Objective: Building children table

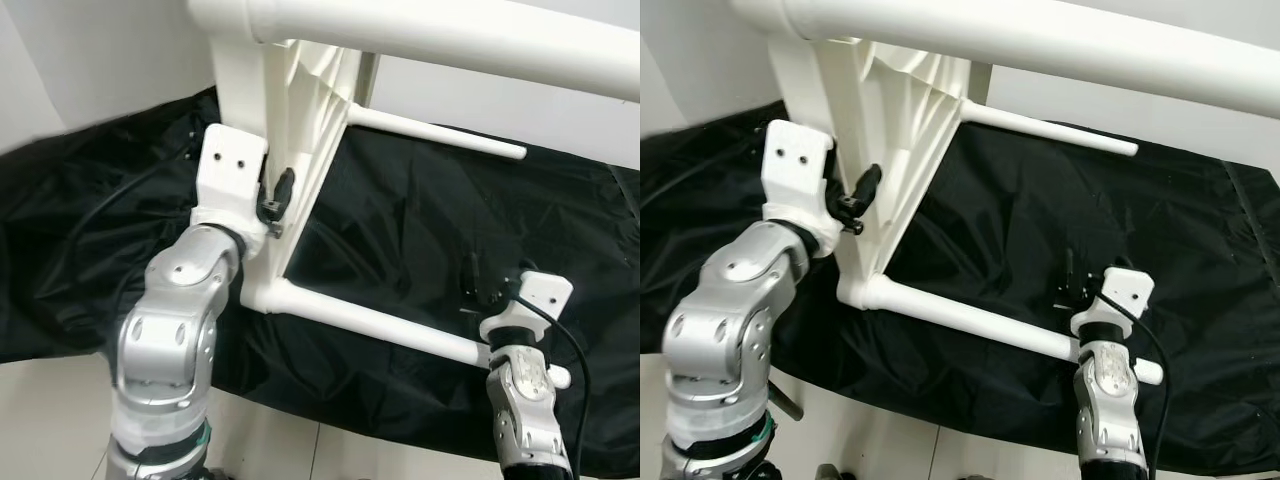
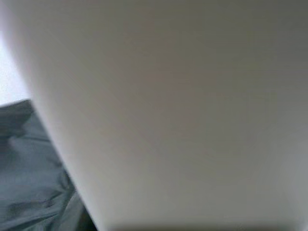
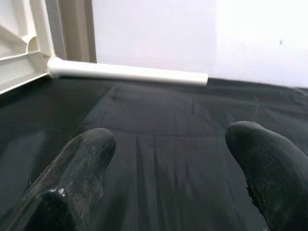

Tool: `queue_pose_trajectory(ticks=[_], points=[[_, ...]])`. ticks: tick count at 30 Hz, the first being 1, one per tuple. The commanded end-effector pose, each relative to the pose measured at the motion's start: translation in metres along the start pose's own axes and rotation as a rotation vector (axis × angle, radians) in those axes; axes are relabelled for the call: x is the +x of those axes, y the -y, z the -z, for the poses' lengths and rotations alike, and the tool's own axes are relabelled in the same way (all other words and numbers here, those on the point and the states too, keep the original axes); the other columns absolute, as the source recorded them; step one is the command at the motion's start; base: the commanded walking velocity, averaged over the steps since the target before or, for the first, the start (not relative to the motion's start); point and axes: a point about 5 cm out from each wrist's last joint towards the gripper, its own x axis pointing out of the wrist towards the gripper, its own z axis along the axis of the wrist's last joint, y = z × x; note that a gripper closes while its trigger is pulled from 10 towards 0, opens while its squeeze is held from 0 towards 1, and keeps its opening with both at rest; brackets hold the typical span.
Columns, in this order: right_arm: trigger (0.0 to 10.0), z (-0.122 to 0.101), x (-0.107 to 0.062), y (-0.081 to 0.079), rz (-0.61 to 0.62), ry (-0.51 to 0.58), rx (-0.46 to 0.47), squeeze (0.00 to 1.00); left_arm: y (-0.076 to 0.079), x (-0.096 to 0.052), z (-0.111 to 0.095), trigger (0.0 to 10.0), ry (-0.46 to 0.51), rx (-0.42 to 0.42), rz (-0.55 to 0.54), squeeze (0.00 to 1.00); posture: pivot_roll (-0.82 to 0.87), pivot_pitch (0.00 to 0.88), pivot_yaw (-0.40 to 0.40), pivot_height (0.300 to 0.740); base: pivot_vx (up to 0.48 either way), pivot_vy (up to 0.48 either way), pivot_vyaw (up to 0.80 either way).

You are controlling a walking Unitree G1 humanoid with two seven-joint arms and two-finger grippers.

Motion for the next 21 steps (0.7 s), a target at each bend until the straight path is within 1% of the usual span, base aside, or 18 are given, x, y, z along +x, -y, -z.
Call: queue_pose_trajectory(ticks=[1,3,7,8,10,14,16,17,18,19,21], points=[[10.0,0.007,-0.002,0.002,0.001,-0.031,0.001,0.0,-0.026,-0.006,0.011,0.0,-0.073,0.026,-0.248,0.0,0.04,0.085,-0.082,0.74,0.0,0.0,0.0],[10.0,0.007,-0.001,0.0,-0.009,-0.031,0.003,0.0,-0.028,-0.01,0.009,0.0,-0.071,0.021,-0.269,0.0,0.04,0.085,-0.087,0.74,0.0,0.0,0.0],[10.0,0.007,-0.001,0.0,-0.013,-0.031,0.004,0.0,-0.028,-0.011,0.008,0.0,-0.071,0.023,-0.275,0.0,0.05,0.086,-0.088,0.74,0.0,0.0,0.0],[10.0,0.009,0.001,-0.001,-0.018,-0.035,0.006,0.0,-0.029,-0.015,0.008,0.0,-0.074,0.027,-0.285,0.0,0.06,0.089,-0.096,0.74,0.0,0.0,0.0],[10.0,0.009,0.001,-0.001,-0.018,-0.035,0.006,0.0,-0.029,-0.015,0.008,0.0,-0.074,0.027,-0.285,0.0,0.06,0.089,-0.096,0.74,0.0,0.0,0.0],[10.0,0.011,0.003,-0.001,-0.028,-0.041,0.007,0.0,-0.031,-0.02,0.008,0.0,-0.082,0.034,-0.305,0.0,0.06,0.089,-0.1,0.74,0.0,0.0,0.0],[10.0,0.012,0.003,-0.001,-0.031,-0.041,0.008,0.0,-0.03,-0.02,0.007,0.0,-0.083,0.037,-0.304,0.0,0.06,0.089,-0.1,0.74,0.0,0.0,0.0],[10.0,0.012,0.003,-0.001,-0.032,-0.041,0.008,0.0,-0.028,-0.019,0.007,0.0,-0.081,0.062,-0.275,0.0,0.06,0.089,-0.1,0.74,0.0,0.0,0.0],[10.0,0.012,0.003,-0.001,-0.032,-0.041,0.008,0.0,-0.028,-0.019,0.007,0.0,-0.081,0.062,-0.275,0.0,0.06,0.089,-0.1,0.74,0.0,0.0,0.0],[10.0,0.012,0.003,-0.002,-0.034,-0.041,0.008,0.0,-0.025,-0.018,0.006,2.5,-0.075,0.075,-0.247,0.0,0.06,0.086,-0.098,0.74,0.0,0.0,0.0],[10.0,0.012,0.003,-0.002,-0.034,-0.041,0.008,0.0,-0.025,-0.018,0.006,2.5,-0.075,0.075,-0.247,0.0,0.06,0.086,-0.098,0.74,0.0,0.0,0.0]])
